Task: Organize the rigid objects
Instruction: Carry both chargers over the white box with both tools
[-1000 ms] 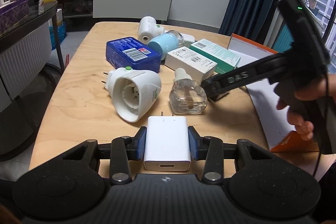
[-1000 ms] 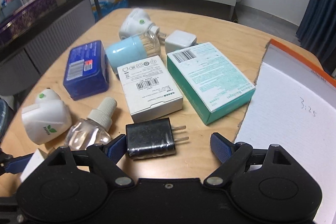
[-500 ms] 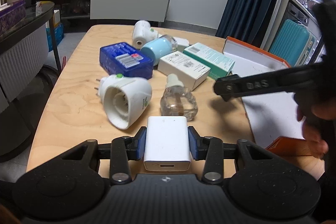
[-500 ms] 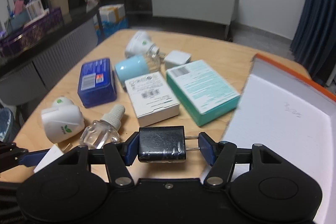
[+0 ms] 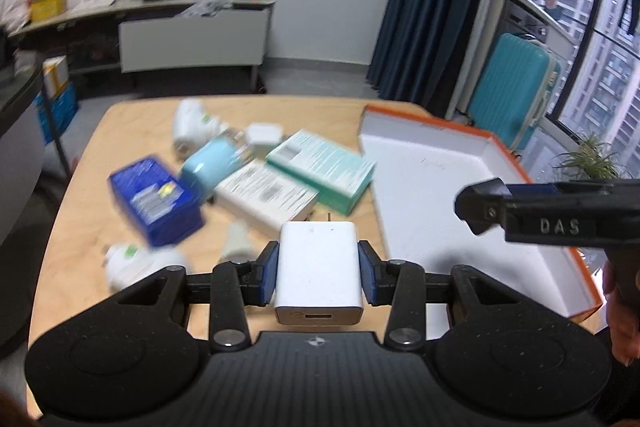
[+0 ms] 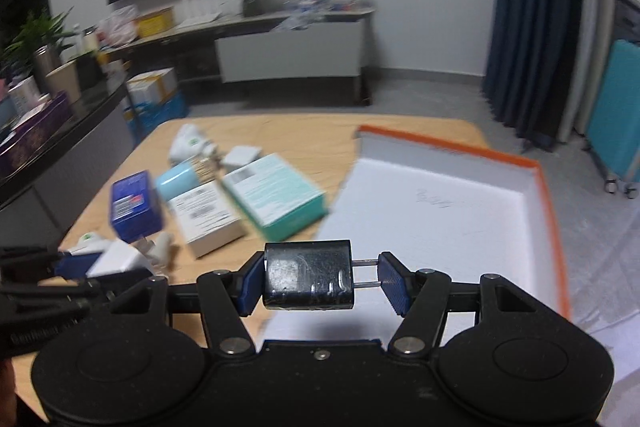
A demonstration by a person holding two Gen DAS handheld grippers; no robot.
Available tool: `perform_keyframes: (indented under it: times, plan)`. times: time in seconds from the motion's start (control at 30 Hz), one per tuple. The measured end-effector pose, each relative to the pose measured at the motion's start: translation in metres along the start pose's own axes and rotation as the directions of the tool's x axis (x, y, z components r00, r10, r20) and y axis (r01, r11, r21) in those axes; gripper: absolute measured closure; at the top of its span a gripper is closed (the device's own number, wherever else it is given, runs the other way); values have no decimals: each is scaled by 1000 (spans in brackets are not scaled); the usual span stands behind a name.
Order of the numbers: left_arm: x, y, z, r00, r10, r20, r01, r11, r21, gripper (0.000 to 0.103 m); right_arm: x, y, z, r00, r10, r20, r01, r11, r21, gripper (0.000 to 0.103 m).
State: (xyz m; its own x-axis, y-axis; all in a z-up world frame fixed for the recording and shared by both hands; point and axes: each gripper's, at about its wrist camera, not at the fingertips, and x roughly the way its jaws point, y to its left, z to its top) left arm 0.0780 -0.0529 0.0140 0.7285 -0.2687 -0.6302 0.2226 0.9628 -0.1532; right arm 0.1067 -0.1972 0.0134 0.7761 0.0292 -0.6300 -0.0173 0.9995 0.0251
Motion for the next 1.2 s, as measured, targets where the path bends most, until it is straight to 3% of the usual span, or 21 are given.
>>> perform_keyframes:
  times: [0.3,0.57,1.2]
  plan:
    - [29,-40,27,997,-71,-6,71,996,55,62,-16,-57,-1,996,-86,27,82,989,120,31]
    - [53,-71,48,994,-107,-21,109,990,87,62,-18,-85,4,992,-118,53,108,980,169,31]
    - [83,-98,75,993,-114,-33,117,986,119,62,12,-108,31,989,-138,53,127,977,168,31]
